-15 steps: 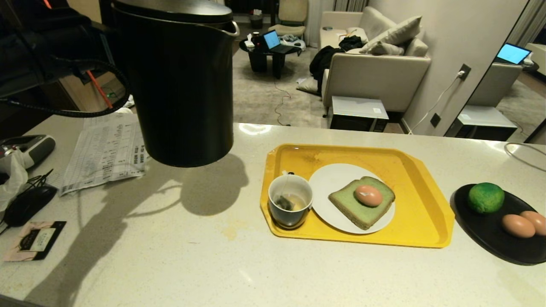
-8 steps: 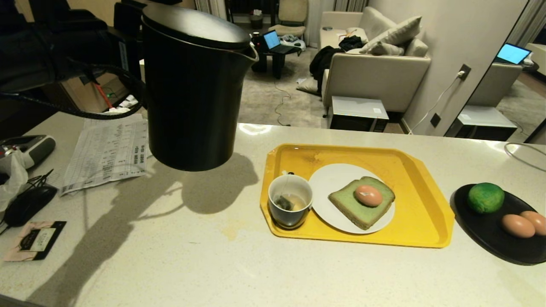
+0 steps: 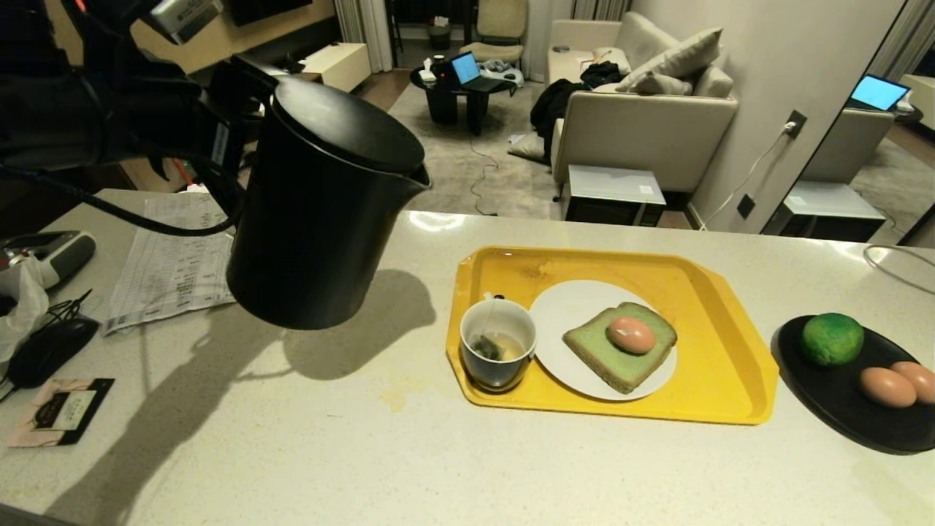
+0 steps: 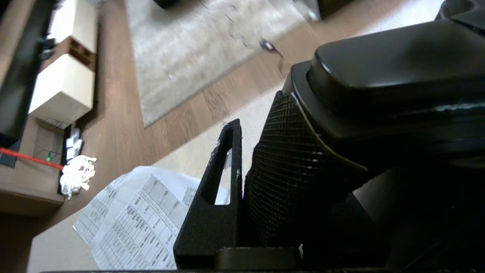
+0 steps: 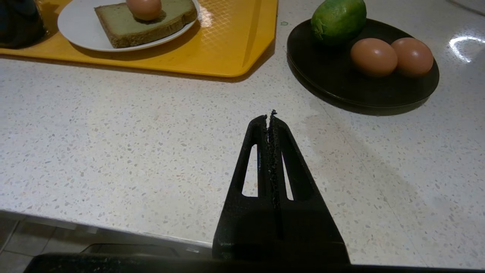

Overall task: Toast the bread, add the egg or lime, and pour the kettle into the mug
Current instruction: Pour water into a cup

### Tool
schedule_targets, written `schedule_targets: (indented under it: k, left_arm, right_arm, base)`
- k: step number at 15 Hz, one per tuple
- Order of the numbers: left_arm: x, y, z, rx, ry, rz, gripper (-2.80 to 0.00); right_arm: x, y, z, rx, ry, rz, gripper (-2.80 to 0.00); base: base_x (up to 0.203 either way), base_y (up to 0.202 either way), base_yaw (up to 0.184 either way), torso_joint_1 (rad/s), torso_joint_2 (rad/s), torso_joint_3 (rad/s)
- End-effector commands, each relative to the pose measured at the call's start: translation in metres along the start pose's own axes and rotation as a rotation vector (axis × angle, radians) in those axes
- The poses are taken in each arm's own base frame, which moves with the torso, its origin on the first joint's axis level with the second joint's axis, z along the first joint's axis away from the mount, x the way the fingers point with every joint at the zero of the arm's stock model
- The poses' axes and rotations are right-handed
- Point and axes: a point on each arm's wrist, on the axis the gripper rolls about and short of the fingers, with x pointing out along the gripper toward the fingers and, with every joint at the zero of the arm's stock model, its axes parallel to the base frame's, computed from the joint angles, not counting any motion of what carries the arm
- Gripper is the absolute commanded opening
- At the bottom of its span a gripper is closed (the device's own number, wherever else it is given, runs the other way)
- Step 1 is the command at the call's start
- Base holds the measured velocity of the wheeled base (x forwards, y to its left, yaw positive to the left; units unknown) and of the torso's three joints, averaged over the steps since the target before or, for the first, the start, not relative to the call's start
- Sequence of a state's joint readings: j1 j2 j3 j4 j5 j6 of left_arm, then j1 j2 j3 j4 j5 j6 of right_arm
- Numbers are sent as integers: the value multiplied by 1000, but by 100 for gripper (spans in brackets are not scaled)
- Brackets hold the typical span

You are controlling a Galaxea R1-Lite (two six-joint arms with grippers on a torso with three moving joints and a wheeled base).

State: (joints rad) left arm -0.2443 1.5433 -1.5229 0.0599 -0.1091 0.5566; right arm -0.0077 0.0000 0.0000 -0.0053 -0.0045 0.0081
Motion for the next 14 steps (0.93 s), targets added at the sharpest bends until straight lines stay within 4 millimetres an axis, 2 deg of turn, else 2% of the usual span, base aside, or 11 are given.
schedule_targets:
  k: [1,7,10,14]
  left_arm:
    - [9,-1,4,46,31,-38,-280]
    - [48,-4,15,187,22,-73,-280]
    - [50,-12,25,262,83,-54,-280]
    - [58,-37,31,318,131,-119,-280]
  right_arm:
    - [0,0,-1,0,2,0,-280]
    - [0,0,-1,0,2,0,-280]
    - [0,0,-1,0,2,0,-280]
    - [0,0,-1,1,2,0,-280]
  base:
    - [0,0,0,0,0,0]
    - [0,0,0,0,0,0]
    - [0,0,0,0,0,0]
    - [0,0,0,0,0,0]
